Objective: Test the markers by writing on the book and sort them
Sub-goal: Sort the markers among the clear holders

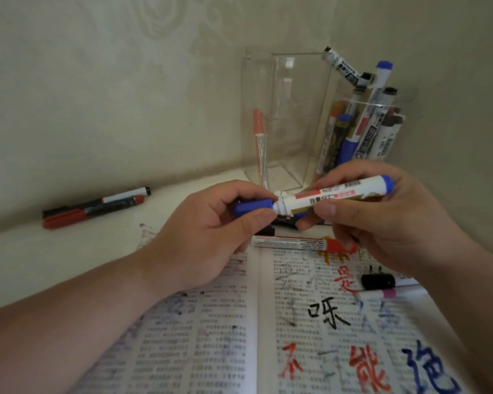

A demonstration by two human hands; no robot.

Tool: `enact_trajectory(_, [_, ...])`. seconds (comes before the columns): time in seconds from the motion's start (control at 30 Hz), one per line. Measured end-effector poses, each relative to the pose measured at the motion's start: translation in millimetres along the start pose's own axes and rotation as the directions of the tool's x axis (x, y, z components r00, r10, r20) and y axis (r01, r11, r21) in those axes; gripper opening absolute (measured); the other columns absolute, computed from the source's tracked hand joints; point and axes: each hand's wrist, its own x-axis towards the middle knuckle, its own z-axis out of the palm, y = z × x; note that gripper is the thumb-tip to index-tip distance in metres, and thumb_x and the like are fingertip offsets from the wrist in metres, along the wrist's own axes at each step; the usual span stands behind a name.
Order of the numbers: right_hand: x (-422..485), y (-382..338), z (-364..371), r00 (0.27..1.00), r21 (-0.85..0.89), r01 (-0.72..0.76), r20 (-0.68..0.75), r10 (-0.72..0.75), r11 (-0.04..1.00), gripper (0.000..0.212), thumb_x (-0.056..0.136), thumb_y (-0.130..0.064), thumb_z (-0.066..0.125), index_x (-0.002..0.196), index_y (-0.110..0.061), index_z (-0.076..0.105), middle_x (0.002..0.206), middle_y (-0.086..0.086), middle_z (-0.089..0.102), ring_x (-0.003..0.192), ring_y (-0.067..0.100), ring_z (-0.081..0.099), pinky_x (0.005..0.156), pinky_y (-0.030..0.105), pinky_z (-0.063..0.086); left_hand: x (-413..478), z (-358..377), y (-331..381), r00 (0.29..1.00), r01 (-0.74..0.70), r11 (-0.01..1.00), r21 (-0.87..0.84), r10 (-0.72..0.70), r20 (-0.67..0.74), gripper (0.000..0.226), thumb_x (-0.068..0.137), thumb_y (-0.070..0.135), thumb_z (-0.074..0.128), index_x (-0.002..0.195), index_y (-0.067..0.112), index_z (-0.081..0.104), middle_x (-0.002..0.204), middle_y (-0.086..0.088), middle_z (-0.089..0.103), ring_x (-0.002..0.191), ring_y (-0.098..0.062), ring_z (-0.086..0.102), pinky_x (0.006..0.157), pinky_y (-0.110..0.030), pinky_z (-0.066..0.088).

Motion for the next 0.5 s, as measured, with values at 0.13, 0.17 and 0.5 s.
enact_trajectory(0.13, [-1.8, -4.8, -3.0, 0.997, -0.066, -0.036, 0.071, 0.041, 0.997, 0.017, 0.067, -0.017, 0.083, 0.083, -0.016, 0.078, 0.088, 0.023, 0.076, 0.069, 0.032, 0.074, 0.046, 0.026, 0.052, -2.5, -1.6, -1.1, 0.999, 0.02, 0.999, 0.029, -0.021, 0.048, 0.018, 0.085, 0.036, 0.067, 0.101, 0.029, 0.072, 0.058, -0.001, 0.056, 0.053, -0.014, 0.047, 0.054, -0.027, 0.04])
enact_trajectory(0.17, [-2.2, -6.4, -5.2, 0.997, -0.138, -0.056, 0.047, 0.063, 0.989, 0.018, 0.064, -0.021, 0.084, 0.082, -0.02, 0.08, 0.08, 0.02, 0.076, 0.062, 0.028, 0.071, 0.047, 0.027, 0.054, -3.0, -1.5, -1.2, 0.998, 0.025, 0.999, 0.027, -0.026, 0.056, 0.02, 0.086, 0.036, 0.066, 0.103, 0.028, 0.071, 0.058, -0.001, 0.055, 0.053, -0.015, 0.046, 0.054, -0.031, 0.039])
enact_trajectory(0.5, [-5.0, -3.9, -6.1, 0.998, -0.249, -0.049, 0.028, 0.058, 0.967, 0.039, 0.058, -0.053, 0.089, 0.086, -0.029, 0.079, 0.067, 0.008, 0.071, 0.051, 0.015, 0.057, 0.048, 0.026, 0.047, -3.3, 2.6, 1.0, 0.996, 0.045, 0.998, -0.047, -0.041, 0.077, 0.02, 0.084, 0.044, 0.066, 0.099, 0.032, 0.071, 0.057, -0.003, 0.051, 0.053, -0.019, 0.043, 0.053, -0.035, 0.036])
